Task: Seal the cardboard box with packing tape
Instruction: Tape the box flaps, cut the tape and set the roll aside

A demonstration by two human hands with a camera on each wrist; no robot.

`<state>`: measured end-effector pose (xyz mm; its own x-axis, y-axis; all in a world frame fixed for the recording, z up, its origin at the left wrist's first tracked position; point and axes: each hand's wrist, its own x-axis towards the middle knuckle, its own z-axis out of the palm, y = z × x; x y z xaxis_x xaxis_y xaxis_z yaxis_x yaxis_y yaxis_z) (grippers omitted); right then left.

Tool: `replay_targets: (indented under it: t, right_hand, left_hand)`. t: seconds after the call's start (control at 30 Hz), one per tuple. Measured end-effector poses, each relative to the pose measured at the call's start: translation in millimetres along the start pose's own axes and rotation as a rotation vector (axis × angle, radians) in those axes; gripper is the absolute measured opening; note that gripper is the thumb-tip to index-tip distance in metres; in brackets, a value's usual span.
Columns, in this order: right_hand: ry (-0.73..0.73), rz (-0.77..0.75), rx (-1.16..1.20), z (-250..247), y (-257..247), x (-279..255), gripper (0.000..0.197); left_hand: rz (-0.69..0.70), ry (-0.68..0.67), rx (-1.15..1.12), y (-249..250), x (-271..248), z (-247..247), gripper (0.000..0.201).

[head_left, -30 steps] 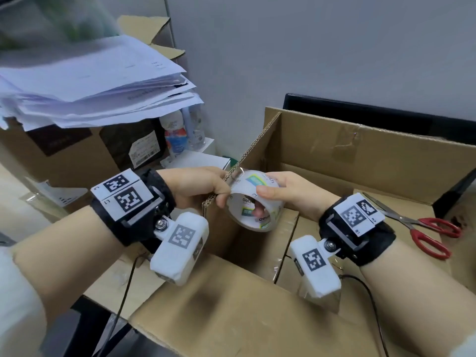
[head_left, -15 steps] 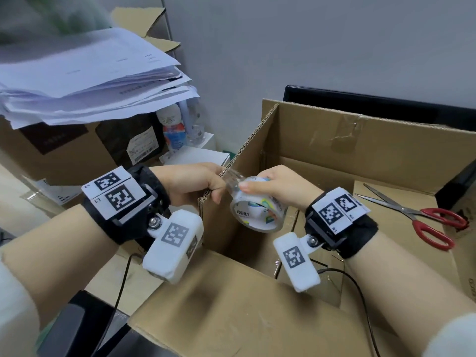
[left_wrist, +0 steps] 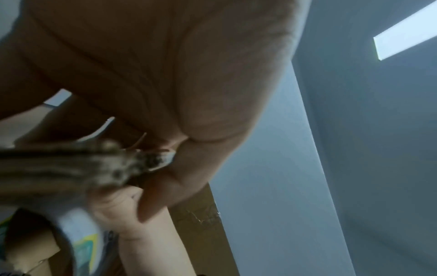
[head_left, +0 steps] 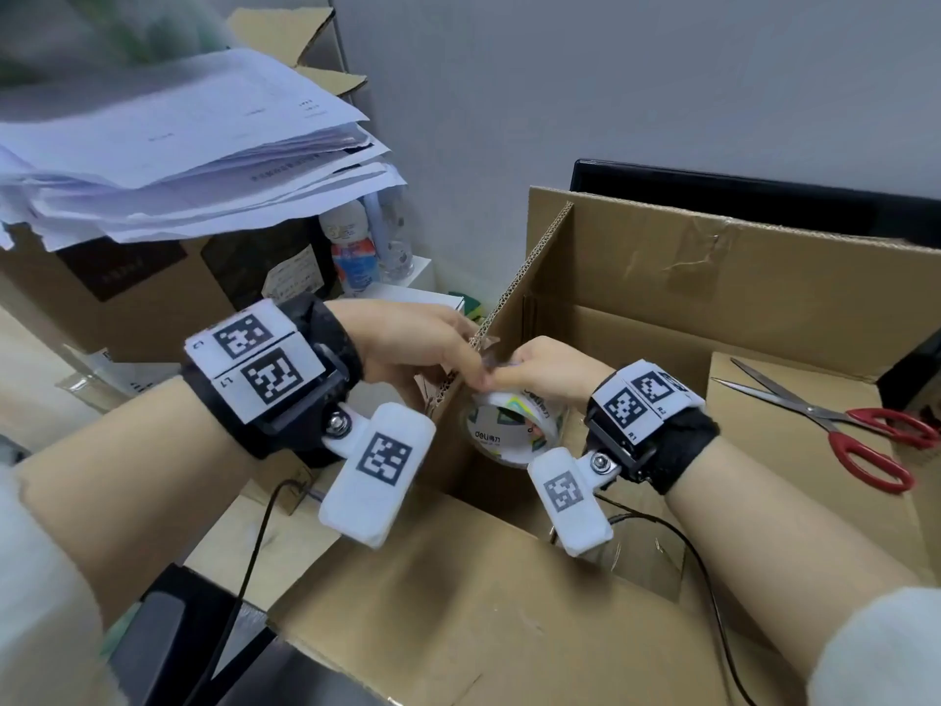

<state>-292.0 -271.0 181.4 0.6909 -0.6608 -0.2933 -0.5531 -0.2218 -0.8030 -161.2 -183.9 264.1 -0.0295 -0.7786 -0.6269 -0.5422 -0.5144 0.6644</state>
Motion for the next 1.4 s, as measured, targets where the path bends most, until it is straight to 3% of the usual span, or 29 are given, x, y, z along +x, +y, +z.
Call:
replay_targets:
  t: [0.1,0.17,0.23,0.37,0.5,0.63,0.8,0.9,1.0,1.2,1.4]
  right_hand:
    - [-0.027,-0.006,0.013,1,-1,-3,0.033]
    - [-0.029,0.015,0.026,1,0,-5,0.039]
    - [-0.020,0.024,0.040,1,2,-8,0.046]
    - [0.003,-0.006,0.027,0,4,-19,0.056]
    - [-0.019,-0.080,0.089,-7,0,-34,0.051]
    - [-0.040,-0.116,0.126,-14,0,-41,0.049]
    - [-0.001,-0.073,0.170,-1,0,-28,0.038]
    - [0.041,-0.024,0.141,13,-4,-15,0.048]
    - [0.091,-0.008,0.105,21,-9,-5,0.056]
    - [0.087,-0.027,0.073,19,1,-3,0.053]
    - [0.011,-0.113,0.056,5,14,-14,0.048]
  left_hand:
    - [-0.054,0.174,0.153,18,3,12,0.030]
    - [-0.080,0.275,0.293,23,8,19,0.039]
    - [-0.076,0.289,0.348,24,13,21,0.045]
    - [-0.055,0.386,0.260,14,11,11,0.041]
    - [0.014,0.447,0.121,-1,4,-1,0.035]
    - [0.045,0.517,0.208,-13,3,-2,0.032]
    - [0.025,0.548,0.280,-13,2,-1,0.031]
    - [-0.011,0.569,0.505,-3,4,2,0.033]
    - [-0.063,0.532,0.636,6,8,4,0.022]
    - [-0.129,0.437,0.667,16,10,6,0.028]
    - [-0.130,0.496,0.708,13,14,2,0.019]
